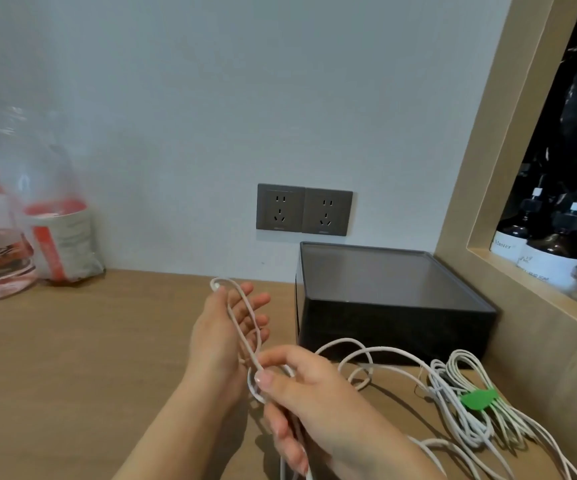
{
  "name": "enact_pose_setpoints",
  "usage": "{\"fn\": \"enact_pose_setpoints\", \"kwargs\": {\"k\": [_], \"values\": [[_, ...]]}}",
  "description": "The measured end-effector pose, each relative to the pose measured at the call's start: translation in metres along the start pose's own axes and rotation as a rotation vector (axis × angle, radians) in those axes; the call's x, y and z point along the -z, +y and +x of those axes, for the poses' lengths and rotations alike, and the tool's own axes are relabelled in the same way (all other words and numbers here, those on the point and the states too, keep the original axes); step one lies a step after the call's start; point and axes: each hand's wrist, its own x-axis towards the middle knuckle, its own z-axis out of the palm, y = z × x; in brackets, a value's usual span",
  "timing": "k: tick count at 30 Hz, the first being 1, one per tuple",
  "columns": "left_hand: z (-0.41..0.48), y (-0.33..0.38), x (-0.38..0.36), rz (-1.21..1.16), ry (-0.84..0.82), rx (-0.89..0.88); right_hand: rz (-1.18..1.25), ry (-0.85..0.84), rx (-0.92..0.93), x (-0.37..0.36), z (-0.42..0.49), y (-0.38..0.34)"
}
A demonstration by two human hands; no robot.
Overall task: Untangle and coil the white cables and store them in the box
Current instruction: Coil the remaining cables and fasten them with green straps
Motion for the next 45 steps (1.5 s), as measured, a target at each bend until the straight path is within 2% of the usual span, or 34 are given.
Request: {"fn": "enact_pose_setpoints", "kwargs": {"k": [2, 7, 11, 14, 17, 23, 30, 32, 35, 38, 45], "values": [[0.006, 0.008, 0.006, -0.161, 0.003, 0.075, 0.081, -0.109, -0.104, 0.003, -0.001, -0.001], [0.012, 0.021, 0.019, -0.511, -0.074, 0.258, 0.084, -0.190, -0.267, 0.023, -0.001, -0.002], [0.010, 0.029, 0.023, -0.638, -0.113, 0.303, 0.041, -0.253, -0.250, 0.040, -0.005, -0.007], [0.014, 0.040, 0.033, -0.729, -0.067, 0.260, -0.079, -0.299, -0.207, 0.053, -0.010, -0.010], [0.014, 0.042, 0.036, -0.719, -0.042, 0.241, -0.188, -0.209, -0.167, 0.063, -0.014, -0.011], [0.014, 0.030, 0.026, -0.392, -0.008, 0.138, -0.260, 0.266, -0.056, 0.063, -0.007, -0.009], [0.000, 0.008, 0.009, 0.074, -0.107, 0.064, -0.343, 0.556, 0.114, 0.060, -0.003, -0.007], [-0.007, 0.001, 0.003, 0.217, -0.145, 0.037, -0.272, 0.559, 0.120, 0.060, -0.004, -0.007], [-0.012, -0.008, -0.002, 0.447, -0.180, -0.036, -0.096, 0.457, 0.103, 0.059, -0.007, -0.009], [-0.015, -0.015, -0.004, 0.665, -0.204, -0.117, -0.018, 0.397, 0.072, 0.060, -0.008, -0.009], [-0.022, -0.017, -0.001, 0.941, -0.463, -0.215, 0.296, 0.261, 0.098, 0.064, -0.010, -0.015]]}}
